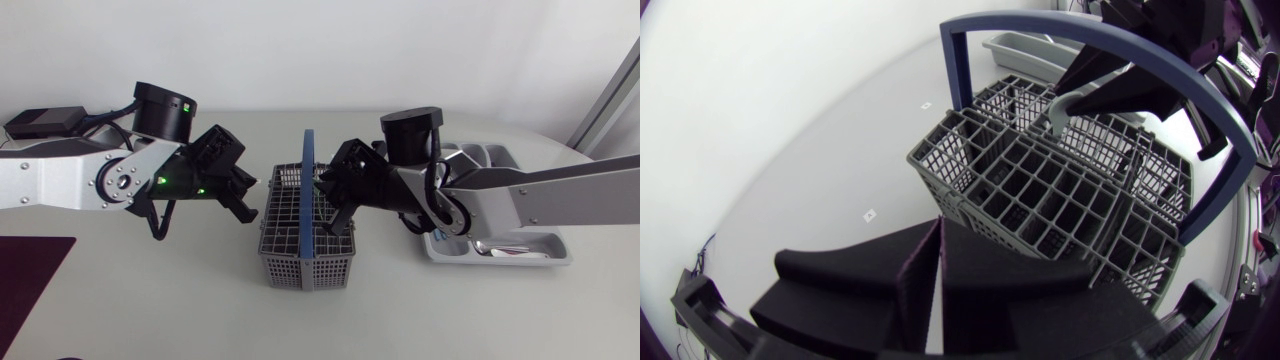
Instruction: Unload the cutlery basket into the drawer organizer.
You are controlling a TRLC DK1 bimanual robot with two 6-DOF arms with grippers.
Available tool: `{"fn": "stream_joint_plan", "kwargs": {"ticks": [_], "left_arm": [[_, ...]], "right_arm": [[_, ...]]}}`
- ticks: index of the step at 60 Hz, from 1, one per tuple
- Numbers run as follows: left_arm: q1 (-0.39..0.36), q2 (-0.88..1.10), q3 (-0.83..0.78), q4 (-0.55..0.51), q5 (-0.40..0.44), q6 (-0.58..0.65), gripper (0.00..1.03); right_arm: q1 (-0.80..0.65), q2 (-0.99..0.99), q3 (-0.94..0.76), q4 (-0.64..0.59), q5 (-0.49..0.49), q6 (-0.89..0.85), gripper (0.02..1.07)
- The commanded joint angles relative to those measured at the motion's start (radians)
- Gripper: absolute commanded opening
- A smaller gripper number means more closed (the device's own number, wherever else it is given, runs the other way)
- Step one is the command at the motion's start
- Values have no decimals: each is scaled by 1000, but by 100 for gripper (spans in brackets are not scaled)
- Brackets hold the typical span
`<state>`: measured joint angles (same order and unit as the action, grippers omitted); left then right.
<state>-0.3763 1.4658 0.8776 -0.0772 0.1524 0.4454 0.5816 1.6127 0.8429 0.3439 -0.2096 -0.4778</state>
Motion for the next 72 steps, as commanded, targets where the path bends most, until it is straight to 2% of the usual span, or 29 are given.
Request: {"fn": "stream_joint_plan", "kwargs": {"ticks": [1,26,72], "left_arm": [[-4,-15,-9,7,-1,-10,16],[-1,-15,-9,7,-1,-8,16],[-4,-32,-11,5,-1,-8,16]], "right_arm": [[7,19,24,17,9,22,8],[3,6,13,20,-1,36,7],[-54,-152,-53,43,-54,114,7]]}}
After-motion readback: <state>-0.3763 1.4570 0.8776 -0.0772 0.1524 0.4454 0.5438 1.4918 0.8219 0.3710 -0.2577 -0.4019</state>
